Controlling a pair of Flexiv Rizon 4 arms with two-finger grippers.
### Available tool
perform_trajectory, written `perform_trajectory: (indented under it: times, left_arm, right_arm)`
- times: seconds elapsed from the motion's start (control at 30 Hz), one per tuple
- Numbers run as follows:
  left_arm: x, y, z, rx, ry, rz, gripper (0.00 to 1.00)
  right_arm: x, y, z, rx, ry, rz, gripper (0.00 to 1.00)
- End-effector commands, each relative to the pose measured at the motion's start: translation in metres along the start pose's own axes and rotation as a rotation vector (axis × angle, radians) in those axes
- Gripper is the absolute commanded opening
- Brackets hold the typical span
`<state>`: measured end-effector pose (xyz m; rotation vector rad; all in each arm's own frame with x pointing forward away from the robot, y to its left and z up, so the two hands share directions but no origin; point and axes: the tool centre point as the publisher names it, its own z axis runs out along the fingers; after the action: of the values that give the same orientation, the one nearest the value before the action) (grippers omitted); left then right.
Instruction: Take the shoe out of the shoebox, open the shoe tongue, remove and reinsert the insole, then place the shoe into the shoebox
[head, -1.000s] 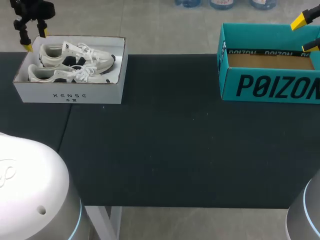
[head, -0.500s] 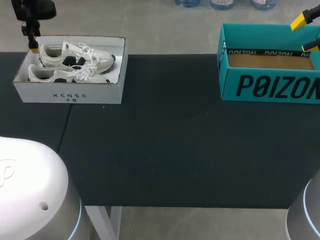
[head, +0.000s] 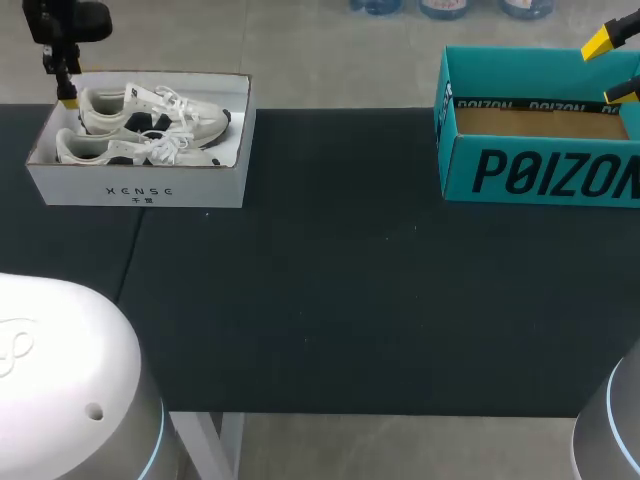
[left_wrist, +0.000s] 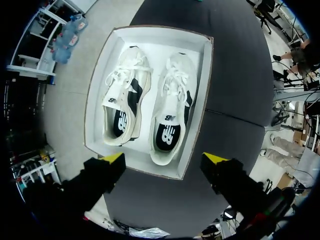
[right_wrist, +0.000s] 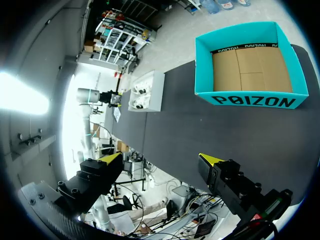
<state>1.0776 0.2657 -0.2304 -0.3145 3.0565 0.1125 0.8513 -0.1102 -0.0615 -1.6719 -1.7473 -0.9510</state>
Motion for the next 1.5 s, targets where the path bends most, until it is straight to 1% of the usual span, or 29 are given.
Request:
perform_trajectory:
  times: [0.03, 0.2, 0.27, 0.3, 0.33, 0.37, 0.4, 0.43, 0.47, 0.5, 0.57, 0.63, 0.73, 0.83, 0.87, 0.93, 1.5]
  left_arm:
    - [0.0, 0.0, 0.0, 0.0, 0.0, 0.001, 1.0]
    - [0.0, 0.0, 0.0, 0.0, 0.0, 0.001, 1.0]
    - [0.003, 0.009, 0.006, 0.024, 0.021, 0.111, 1.0]
    - [0.008, 0.011, 0.006, 0.039, 0.023, 0.236, 1.0]
    - [0.011, 0.016, 0.007, 0.027, 0.006, 0.243, 1.0]
    - [0.013, 0.018, 0.007, 0.008, 0.018, 0.278, 1.0]
    - [0.019, 0.023, 0.008, 0.011, 0.007, 0.38, 1.0]
    - [0.02, 0.027, 0.009, -0.022, -0.005, 0.38, 1.0]
    - [0.023, 0.03, 0.01, -0.04, -0.026, 0.438, 1.0]
    - [0.025, 0.035, 0.01, 0.0, -0.024, 0.48, 1.0]
    - [0.028, 0.041, 0.011, 0.017, -0.046, 0.585, 1.0]
    - [0.026, 0.046, 0.014, -0.035, -0.049, 0.645, 1.0]
    - [0.022, 0.05, 0.013, -0.043, -0.054, 0.771, 1.0]
    - [0.018, 0.05, 0.013, -0.095, -0.044, 0.865, 1.0]
    - [0.016, 0.05, 0.013, -0.108, -0.039, 0.872, 1.0]
    - [0.01, 0.048, 0.013, -0.159, -0.006, 0.851, 1.0]
    - [0.01, 0.048, 0.013, -0.159, -0.006, 0.851, 1.0]
  right_arm:
    - [0.0, 0.001, 0.0, 0.003, -0.003, 0.001, 1.0]
    - [0.0, 0.001, 0.0, 0.003, -0.003, 0.001, 1.0]
    - [0.0, 0.001, 0.0, 0.003, -0.003, 0.001, 1.0]
    - [0.0, 0.001, 0.0, 0.003, -0.003, 0.001, 1.0]
    - [0.0, 0.001, 0.0, 0.003, -0.003, 0.001, 1.0]
    - [0.0, 0.001, 0.0, 0.003, -0.003, 0.001, 1.0]
    - [0.0, 0.001, 0.0, 0.003, -0.003, 0.001, 1.0]
    - [0.0, 0.001, 0.0, 0.003, -0.003, 0.001, 1.0]
    - [0.0, 0.001, 0.0, 0.003, -0.003, 0.001, 1.0]
    - [0.0, 0.001, 0.0, 0.003, -0.003, 0.001, 1.0]
    - [0.0, 0.001, 0.0, 0.003, -0.003, 0.001, 1.0]
    - [0.0, 0.001, 0.0, 0.003, -0.003, 0.001, 1.0]
    - [0.0, 0.001, 0.0, 0.003, -0.003, 0.001, 1.0]
    - [0.0, 0.001, 0.0, 0.003, -0.003, 0.001, 1.0]
    - [0.0, 0.001, 0.0, 0.003, -0.003, 0.001, 1.0]
    - [0.0, 0.001, 0.0, 0.003, -0.003, 0.001, 1.0]
    - [0.0, 0.001, 0.0, 0.003, -0.003, 0.001, 1.0]
